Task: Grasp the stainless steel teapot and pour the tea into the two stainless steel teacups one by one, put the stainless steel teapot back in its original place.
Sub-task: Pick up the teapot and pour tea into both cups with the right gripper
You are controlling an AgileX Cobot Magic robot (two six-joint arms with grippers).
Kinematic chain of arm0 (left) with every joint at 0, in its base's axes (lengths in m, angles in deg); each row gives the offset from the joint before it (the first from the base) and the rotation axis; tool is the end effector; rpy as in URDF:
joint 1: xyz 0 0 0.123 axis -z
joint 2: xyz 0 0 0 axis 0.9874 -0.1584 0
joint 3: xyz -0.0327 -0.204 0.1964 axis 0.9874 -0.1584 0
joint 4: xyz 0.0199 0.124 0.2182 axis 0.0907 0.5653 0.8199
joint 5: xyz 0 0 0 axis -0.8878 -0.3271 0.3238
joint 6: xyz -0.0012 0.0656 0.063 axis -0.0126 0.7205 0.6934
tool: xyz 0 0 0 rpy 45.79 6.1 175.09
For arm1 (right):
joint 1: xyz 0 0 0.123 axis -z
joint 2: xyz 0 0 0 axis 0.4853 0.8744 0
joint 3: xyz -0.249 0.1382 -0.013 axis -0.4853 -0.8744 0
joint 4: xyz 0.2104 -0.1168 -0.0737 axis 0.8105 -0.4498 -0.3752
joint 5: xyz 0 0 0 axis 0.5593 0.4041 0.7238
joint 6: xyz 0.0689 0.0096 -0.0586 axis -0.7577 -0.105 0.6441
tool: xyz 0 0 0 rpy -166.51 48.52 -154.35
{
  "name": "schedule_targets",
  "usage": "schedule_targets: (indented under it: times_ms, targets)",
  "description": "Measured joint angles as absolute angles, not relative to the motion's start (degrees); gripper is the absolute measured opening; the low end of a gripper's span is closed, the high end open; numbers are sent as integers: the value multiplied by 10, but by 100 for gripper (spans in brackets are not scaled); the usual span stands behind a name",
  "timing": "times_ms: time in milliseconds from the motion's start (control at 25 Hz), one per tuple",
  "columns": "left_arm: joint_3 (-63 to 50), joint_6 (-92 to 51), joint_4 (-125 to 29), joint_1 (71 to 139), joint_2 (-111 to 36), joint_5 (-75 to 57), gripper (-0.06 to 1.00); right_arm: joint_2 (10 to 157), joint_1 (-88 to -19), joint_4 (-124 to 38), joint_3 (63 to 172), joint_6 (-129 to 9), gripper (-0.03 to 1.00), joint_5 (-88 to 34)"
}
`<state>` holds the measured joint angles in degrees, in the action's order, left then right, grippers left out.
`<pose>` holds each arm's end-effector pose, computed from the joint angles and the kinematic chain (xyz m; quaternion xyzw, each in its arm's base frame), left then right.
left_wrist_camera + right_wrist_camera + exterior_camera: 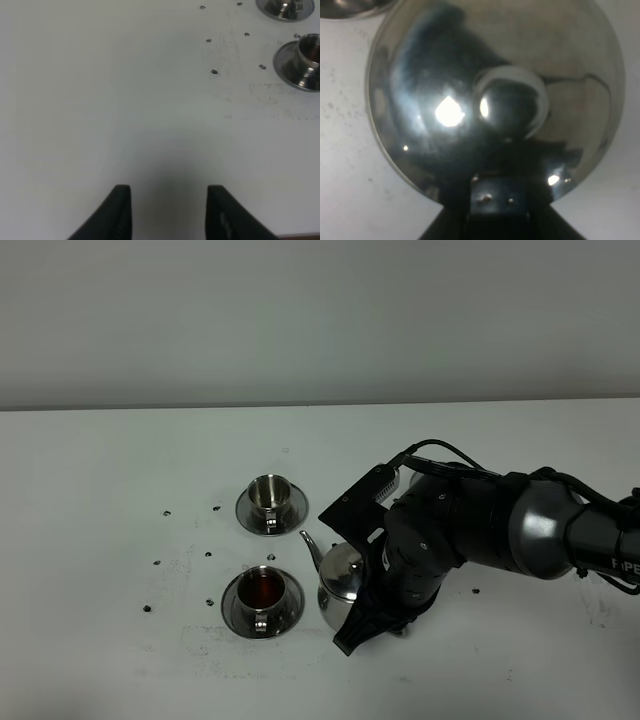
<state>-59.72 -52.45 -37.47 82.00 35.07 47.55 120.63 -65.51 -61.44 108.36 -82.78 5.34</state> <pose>0.0017 -0.0043 0.2654 0.0265 0.8656 -0.0210 0.4997 0.3089 0.2152 0.1641 -0.3648 0.9204 -0.0238 0.1385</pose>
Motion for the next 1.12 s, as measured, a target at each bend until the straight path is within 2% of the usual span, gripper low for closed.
schedule_targets:
  times_ms: [160,640,920,1120]
  targets:
    - [-597,-525,-375,820,351,476,37,1199,-655,-642,1106,-828,19,86]
    - [-597,-524,-375,820,351,476,37,1220,-654,-799,1261,-808,19,130]
    - [-597,-524,-375,820,351,476,37,1309,-650,-850,1357,-735,19,158]
    - [-597,-524,-375,820,351,476,37,1340,-650,-857,1370,-664,19,162]
